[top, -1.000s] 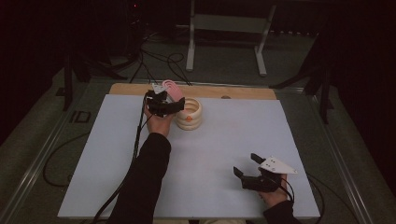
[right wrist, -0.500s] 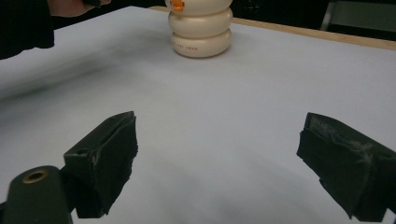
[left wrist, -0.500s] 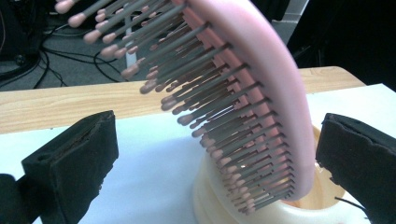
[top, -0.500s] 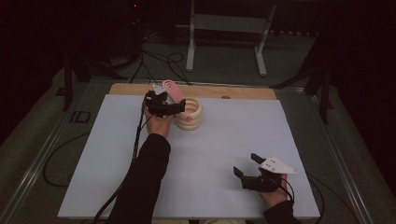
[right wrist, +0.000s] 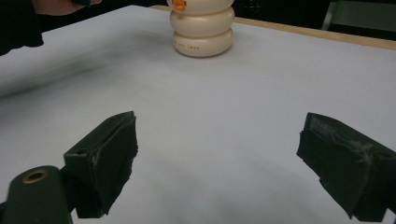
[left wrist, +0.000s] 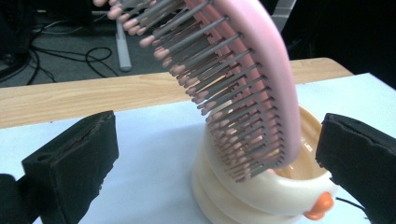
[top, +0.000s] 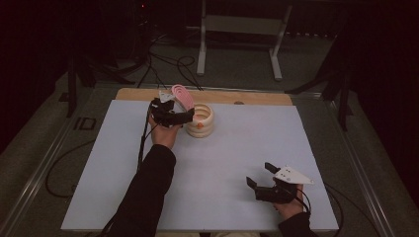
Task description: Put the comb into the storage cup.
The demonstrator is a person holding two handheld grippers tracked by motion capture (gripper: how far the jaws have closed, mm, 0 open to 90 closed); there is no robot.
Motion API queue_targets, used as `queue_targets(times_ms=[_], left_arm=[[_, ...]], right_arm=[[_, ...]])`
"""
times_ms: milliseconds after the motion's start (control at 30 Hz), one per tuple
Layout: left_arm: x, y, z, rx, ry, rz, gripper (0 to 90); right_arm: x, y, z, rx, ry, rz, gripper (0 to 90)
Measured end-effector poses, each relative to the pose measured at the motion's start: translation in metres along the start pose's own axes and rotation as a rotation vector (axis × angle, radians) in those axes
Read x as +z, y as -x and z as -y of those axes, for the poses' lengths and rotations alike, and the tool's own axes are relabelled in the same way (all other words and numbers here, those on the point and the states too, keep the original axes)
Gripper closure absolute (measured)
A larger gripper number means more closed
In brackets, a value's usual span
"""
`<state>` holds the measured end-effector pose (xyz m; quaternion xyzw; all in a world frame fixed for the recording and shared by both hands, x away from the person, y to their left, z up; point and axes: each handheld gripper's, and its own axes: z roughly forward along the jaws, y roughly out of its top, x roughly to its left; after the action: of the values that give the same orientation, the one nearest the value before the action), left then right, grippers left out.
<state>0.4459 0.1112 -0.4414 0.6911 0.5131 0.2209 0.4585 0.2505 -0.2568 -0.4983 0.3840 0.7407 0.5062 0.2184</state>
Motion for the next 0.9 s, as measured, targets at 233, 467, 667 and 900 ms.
queue_targets(times_ms=[233,467,667,900], left_arm=[[-0.007,-0.004,0.002,0.021,-0.035,0.008,0.1],[-0.018,-0.007,0.006,0.019,-0.038,0.037,0.1],[-0.028,-0.007,0.015,0.066,-0.068,0.044,0.1],[-0.044,-0.004,0.023,0.095,-0.065,0.063,0.1]], right_arm=[[0.0,0.0,0.0,0.0,0.001,-0.001,11.1],[0.0,0.0,0.0,0.002,-0.001,-0.001,11.1],[0.001,-0.001,0.0,0.001,-0.002,-0.002,11.1],[0.001,-0.001,0.0,-0.002,-0.002,-0.003,11.1]])
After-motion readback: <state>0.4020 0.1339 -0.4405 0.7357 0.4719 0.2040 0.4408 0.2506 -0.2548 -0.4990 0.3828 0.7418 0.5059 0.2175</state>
